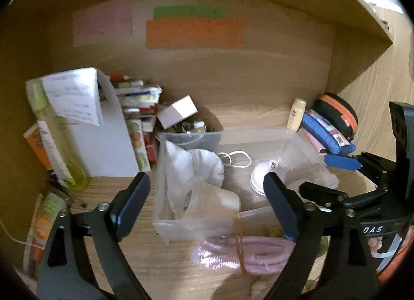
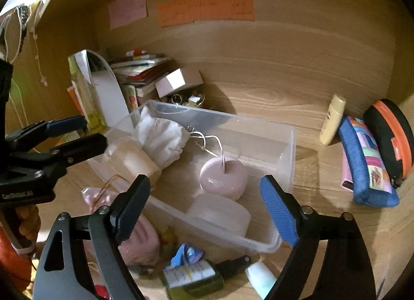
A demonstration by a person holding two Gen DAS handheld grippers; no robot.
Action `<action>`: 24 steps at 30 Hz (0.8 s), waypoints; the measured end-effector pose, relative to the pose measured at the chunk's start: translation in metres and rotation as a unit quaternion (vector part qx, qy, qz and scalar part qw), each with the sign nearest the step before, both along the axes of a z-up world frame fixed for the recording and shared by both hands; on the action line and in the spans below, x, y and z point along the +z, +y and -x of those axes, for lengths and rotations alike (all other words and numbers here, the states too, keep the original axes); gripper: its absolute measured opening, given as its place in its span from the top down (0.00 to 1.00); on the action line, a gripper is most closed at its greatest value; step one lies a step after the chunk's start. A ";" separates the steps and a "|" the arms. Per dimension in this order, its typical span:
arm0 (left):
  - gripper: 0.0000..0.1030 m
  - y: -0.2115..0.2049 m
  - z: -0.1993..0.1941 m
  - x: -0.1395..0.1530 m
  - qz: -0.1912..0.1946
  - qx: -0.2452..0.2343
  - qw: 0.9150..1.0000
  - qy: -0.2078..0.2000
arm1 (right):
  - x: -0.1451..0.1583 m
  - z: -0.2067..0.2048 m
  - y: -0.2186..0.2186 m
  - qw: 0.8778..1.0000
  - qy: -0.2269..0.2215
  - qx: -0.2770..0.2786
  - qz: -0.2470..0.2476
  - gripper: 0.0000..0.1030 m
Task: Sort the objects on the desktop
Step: 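Move both grippers back toward the remaining items beside the box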
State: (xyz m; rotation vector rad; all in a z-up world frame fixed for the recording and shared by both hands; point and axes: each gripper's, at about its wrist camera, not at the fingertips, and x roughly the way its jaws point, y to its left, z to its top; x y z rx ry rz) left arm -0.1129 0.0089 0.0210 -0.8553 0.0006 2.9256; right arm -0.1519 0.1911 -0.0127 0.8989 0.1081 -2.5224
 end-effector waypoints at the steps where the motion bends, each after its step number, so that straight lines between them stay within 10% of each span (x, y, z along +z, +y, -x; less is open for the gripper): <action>1: 0.09 0.000 -0.004 0.003 0.000 0.002 1.000 0.004 | 0.002 -0.003 0.003 1.000 0.001 -0.003 0.001 0.16; 24: 0.06 0.001 -0.064 -0.040 -0.026 -0.006 0.996 -0.081 | -0.020 -0.055 0.091 0.997 -0.013 -0.069 -0.043 0.03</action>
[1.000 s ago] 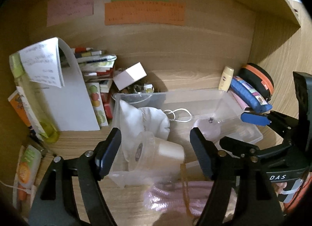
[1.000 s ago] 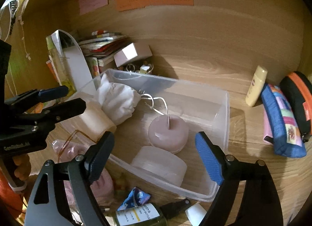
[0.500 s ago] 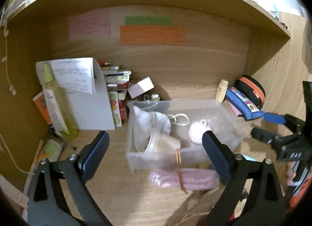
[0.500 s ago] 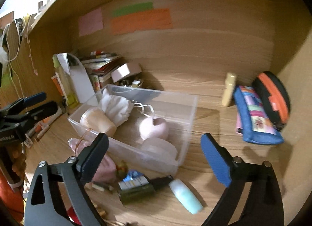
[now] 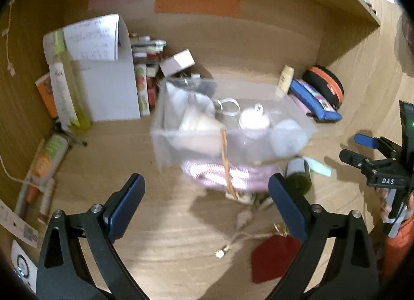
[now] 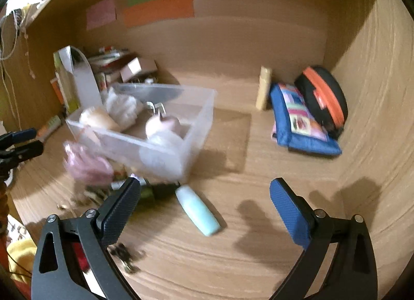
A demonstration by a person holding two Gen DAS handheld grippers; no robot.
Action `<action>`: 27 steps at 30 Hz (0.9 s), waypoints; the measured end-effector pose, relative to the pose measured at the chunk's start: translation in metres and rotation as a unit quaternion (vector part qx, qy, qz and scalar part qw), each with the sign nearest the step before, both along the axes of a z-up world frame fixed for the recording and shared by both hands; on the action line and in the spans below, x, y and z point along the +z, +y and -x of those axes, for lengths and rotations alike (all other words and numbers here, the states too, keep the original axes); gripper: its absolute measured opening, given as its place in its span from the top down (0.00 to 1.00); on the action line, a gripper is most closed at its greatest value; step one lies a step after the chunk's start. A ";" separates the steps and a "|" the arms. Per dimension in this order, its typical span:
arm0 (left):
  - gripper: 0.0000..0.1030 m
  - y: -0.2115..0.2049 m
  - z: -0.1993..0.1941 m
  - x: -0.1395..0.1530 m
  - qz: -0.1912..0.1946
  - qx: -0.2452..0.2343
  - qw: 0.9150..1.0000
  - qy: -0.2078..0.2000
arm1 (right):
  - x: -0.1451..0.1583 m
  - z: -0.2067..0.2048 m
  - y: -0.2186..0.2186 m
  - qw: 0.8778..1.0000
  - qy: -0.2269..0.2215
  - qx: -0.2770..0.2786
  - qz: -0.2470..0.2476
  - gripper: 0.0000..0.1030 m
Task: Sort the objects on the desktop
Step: 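Move both grippers back toward the remaining items beside the box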
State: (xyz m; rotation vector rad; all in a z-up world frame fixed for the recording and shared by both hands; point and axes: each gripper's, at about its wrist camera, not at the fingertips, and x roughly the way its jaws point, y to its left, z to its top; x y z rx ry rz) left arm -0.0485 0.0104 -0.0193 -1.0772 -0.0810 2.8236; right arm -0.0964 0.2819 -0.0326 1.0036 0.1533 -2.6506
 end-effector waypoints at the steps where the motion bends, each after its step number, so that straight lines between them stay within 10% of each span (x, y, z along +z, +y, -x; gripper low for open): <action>1: 0.06 0.002 -0.001 -0.007 -0.004 -0.002 1.000 -0.012 | -0.003 -0.001 0.001 1.000 -0.004 -0.001 -0.002 0.03; 21: 0.06 0.068 -0.030 -0.070 -0.014 -0.075 0.990 -0.121 | -0.053 0.030 -0.009 0.996 -0.068 0.019 -0.061 0.06; 27: 0.06 0.083 -0.026 -0.073 0.017 -0.071 0.992 -0.106 | -0.060 0.039 -0.018 0.993 -0.087 0.046 -0.063 0.31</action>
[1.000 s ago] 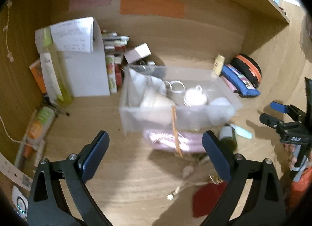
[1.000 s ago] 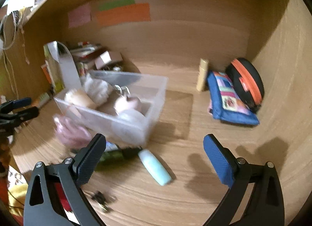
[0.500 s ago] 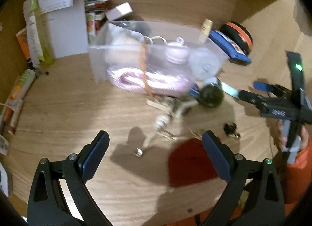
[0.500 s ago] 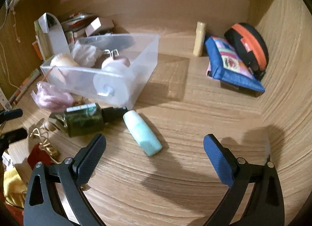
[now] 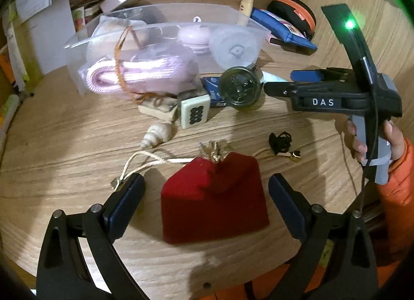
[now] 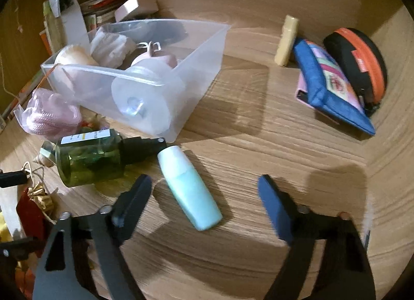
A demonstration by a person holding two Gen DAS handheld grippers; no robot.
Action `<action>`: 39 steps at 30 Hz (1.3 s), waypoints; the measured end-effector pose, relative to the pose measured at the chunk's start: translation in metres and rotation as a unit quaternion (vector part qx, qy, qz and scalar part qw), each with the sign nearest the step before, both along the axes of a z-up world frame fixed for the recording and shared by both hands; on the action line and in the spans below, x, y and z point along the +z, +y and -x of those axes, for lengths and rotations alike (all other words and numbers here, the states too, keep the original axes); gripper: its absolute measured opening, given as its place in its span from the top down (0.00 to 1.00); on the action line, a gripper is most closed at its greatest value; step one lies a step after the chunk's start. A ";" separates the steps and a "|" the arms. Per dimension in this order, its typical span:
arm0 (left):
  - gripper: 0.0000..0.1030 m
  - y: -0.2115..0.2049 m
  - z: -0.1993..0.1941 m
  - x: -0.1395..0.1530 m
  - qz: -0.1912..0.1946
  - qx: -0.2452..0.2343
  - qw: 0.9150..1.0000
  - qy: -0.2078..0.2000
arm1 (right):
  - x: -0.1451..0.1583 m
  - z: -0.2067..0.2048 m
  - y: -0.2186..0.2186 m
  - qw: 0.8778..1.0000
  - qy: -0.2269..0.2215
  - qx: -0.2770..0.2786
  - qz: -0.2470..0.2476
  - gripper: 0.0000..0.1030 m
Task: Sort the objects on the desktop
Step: 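Grasp the red velvet pouch with the left gripper while the right gripper grasps the mint-green tube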
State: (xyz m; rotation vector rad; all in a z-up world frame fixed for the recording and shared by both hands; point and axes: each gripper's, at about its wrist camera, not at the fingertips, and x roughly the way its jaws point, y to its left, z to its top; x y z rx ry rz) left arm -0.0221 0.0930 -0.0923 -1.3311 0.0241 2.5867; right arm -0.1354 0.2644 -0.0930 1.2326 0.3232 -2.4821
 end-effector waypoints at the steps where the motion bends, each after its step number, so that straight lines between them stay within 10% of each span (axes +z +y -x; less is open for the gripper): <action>1: 0.06 0.003 0.000 -0.001 0.008 0.004 1.000 0.005 | 0.000 0.000 0.000 1.000 0.000 0.002 0.006 0.34; 6: 0.08 0.007 -0.002 -0.005 0.025 0.015 0.999 0.030 | 0.001 0.000 -0.002 1.000 -0.004 0.008 0.017 0.54; 10: 0.34 -0.002 0.000 -0.004 0.035 0.046 0.997 0.051 | 0.003 -0.007 -0.007 1.000 -0.002 0.020 0.017 0.78; 39: 0.46 -0.070 -0.002 0.081 -0.045 0.098 0.982 0.155 | 0.084 -0.039 -0.004 0.990 0.080 0.015 0.116 0.78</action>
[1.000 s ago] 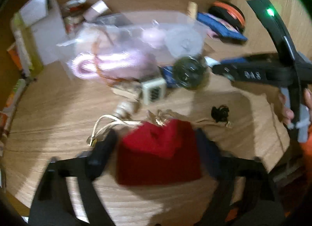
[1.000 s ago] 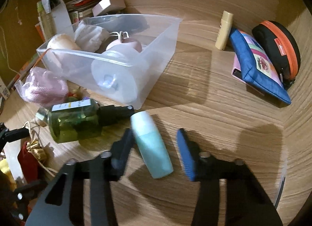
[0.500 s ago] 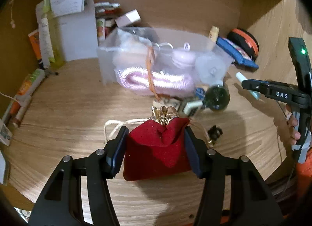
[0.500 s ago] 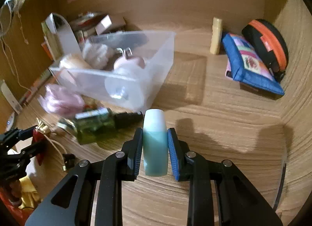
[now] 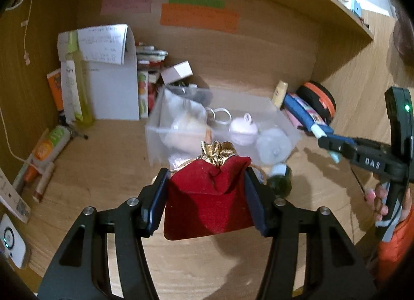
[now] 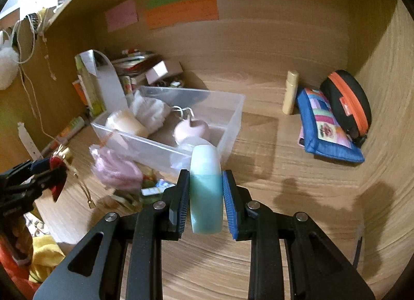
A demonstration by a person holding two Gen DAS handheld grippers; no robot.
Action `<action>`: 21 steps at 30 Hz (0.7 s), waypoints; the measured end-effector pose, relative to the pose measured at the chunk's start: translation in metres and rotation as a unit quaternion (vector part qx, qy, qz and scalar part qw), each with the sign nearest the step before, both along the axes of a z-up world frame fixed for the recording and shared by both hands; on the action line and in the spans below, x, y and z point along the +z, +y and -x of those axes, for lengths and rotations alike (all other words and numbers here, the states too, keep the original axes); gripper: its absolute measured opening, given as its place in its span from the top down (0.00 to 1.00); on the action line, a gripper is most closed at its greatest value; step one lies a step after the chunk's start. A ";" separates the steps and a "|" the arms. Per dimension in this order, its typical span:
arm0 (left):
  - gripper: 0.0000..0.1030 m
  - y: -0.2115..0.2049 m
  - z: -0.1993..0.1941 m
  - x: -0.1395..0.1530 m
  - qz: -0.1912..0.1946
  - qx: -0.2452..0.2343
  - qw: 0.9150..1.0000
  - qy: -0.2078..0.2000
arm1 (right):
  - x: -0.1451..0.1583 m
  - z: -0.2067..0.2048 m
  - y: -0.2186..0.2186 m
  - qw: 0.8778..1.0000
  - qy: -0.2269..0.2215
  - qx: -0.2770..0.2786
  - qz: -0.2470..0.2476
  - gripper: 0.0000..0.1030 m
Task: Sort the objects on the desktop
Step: 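Grasp the red velvet pouch with the left gripper while the right gripper grasps the mint-green tube, then carry the red pouch and mint tube into the clear box and release both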
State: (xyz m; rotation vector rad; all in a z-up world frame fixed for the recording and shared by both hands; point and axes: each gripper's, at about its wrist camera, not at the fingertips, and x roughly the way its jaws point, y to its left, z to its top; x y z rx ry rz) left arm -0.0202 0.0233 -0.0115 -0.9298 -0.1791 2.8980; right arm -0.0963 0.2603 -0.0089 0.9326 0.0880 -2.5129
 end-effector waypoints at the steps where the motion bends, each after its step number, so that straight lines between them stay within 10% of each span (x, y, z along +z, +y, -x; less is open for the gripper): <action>1: 0.46 -0.001 0.002 0.004 0.002 0.001 1.000 0.006 | 0.001 0.000 -0.002 1.000 0.000 0.002 0.001 0.78; 21: 0.46 -0.034 0.073 0.043 -0.003 0.023 0.998 0.059 | 0.004 0.043 -0.058 0.999 0.009 0.040 0.003 0.78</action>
